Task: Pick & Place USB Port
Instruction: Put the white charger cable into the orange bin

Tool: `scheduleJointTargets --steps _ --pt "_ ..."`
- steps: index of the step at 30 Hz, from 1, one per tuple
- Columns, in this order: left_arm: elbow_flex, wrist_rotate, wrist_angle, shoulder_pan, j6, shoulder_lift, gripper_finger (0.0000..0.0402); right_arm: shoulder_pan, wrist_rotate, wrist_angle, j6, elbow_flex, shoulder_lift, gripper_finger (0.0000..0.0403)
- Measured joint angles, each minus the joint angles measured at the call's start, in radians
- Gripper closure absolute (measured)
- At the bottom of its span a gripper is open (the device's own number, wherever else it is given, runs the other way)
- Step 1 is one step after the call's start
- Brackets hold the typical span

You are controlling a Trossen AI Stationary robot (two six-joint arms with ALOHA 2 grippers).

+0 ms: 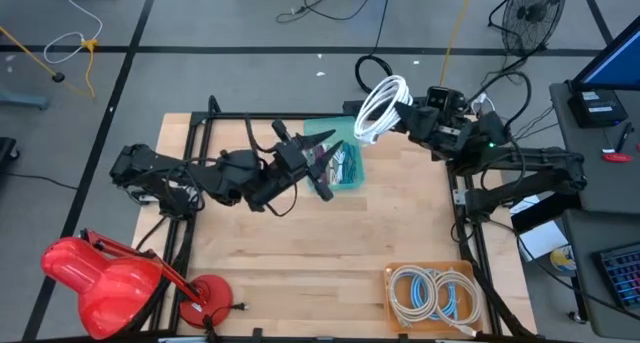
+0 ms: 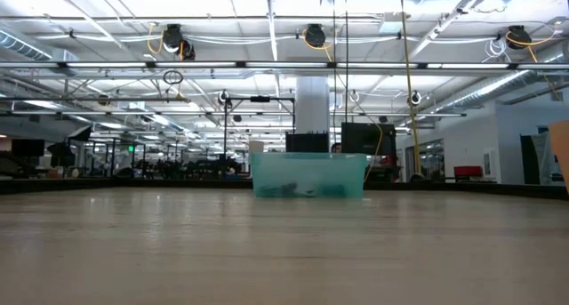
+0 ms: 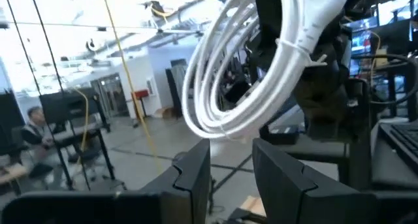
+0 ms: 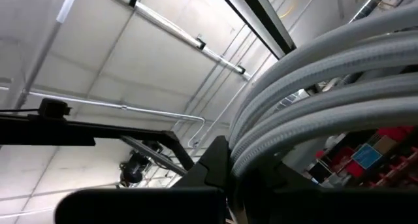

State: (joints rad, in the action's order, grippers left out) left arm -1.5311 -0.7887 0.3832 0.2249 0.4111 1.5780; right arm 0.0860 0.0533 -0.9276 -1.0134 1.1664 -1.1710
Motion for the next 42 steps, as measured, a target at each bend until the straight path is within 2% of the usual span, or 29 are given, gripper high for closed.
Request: scheduleJointTargets --steps 4,7,15,20,26,32,36,40,42 --pt "0.000 0.035 0.022 -0.003 0.038 -0.001 0.0284 0.000 0.001 0.031 -0.023 0.001 0.014 0.0394" --pt "-0.002 0.061 0.017 -0.009 0.073 0.006 0.0267 0.000 0.001 0.063 -0.047 0.001 0.012 0.0394" --pt "-0.150 0.062 -0.047 -0.003 0.182 0.075 0.0154 0.031 -0.001 0.097 -0.077 0.001 0.012 0.0394" --pt "-0.248 0.080 -0.135 0.004 0.169 0.131 0.0114 0.067 0.000 0.106 -0.102 0.000 0.011 0.0394" --pt "-0.290 0.039 -0.184 0.016 0.160 0.190 0.0114 0.077 0.000 0.078 -0.124 0.000 0.012 0.0394" --pt "-0.293 0.000 -0.143 0.023 0.156 0.203 0.0148 0.076 0.000 0.072 -0.120 0.000 0.011 0.0394" --pt "-0.293 -0.078 -0.088 0.029 0.233 0.203 0.0181 0.057 0.001 0.063 -0.121 0.000 0.012 0.0394" --pt "-0.293 -0.088 -0.035 0.032 0.340 0.203 0.0200 0.034 -0.001 0.063 -0.116 0.000 0.012 0.0394" --pt "-0.293 -0.087 -0.040 0.031 0.336 0.203 0.0204 0.021 -0.004 0.063 -0.109 0.000 0.012 0.0394"
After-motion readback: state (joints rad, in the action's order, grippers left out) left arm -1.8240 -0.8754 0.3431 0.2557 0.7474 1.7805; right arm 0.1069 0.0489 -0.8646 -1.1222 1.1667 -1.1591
